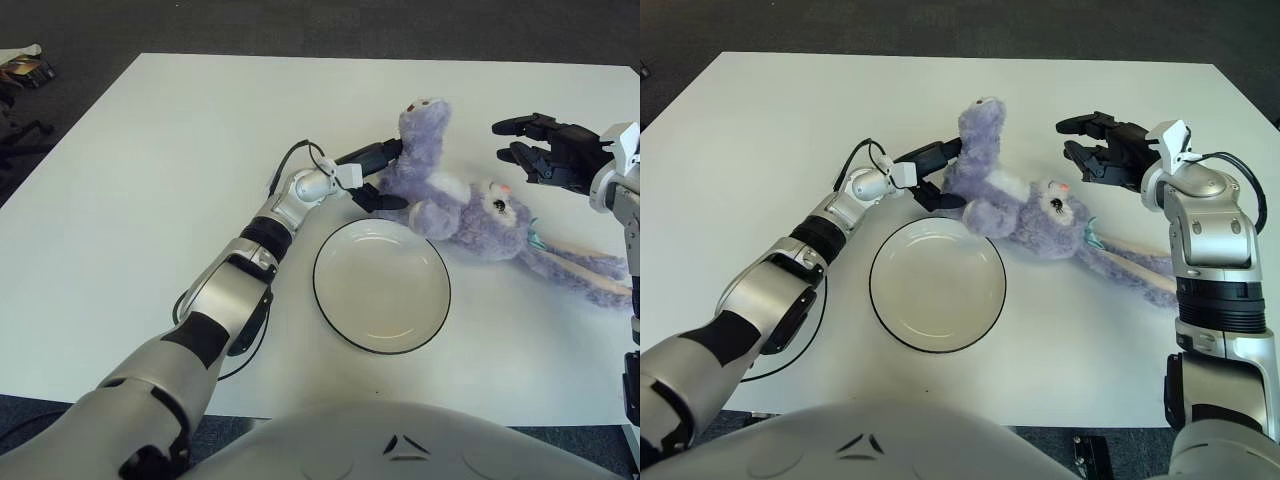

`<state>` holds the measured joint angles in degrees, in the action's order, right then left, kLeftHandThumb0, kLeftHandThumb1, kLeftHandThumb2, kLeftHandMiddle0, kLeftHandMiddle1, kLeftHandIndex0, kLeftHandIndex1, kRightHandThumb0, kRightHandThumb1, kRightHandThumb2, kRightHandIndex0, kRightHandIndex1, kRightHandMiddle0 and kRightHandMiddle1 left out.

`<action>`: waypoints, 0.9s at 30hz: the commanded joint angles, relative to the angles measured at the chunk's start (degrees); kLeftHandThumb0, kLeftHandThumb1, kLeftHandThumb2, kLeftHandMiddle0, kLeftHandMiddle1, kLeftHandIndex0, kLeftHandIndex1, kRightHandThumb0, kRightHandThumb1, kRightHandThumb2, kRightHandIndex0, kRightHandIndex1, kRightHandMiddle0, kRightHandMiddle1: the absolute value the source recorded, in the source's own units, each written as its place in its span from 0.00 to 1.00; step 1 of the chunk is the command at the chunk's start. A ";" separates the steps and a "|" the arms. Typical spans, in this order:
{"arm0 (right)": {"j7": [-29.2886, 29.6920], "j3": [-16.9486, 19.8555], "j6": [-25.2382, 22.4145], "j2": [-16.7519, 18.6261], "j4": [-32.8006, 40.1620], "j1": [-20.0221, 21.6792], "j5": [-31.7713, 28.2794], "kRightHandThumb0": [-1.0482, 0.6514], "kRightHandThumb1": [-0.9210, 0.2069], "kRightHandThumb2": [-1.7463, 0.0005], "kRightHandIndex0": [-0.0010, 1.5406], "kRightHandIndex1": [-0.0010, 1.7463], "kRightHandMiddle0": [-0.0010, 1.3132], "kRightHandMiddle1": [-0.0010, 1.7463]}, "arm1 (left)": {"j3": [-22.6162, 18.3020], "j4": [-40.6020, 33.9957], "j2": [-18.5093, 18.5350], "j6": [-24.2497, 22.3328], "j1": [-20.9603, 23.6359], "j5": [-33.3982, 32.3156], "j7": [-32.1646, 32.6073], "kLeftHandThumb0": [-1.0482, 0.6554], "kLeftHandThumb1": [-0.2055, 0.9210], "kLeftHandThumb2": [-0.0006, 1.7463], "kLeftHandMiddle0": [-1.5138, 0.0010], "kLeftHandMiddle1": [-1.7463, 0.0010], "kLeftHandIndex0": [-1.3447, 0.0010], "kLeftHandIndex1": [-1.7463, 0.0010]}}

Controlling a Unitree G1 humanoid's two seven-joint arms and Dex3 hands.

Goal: Put the doll into the plate.

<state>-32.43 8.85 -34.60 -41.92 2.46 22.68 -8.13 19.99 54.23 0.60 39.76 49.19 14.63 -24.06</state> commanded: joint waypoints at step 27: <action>0.17 1.89 0.62 -0.14 0.46 -1.05 -0.58 0.35 0.19 0.51 0.07 0.21 0.00 0.47 | 3.42 0.68 -0.14 0.20 0.17 6.29 7.39 0.30 0.35 0.75 0.86 0.12 0.39 0.12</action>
<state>-32.41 9.76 -34.64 -41.89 2.50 21.70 -8.21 22.53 54.21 0.42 40.22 50.12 18.72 -17.94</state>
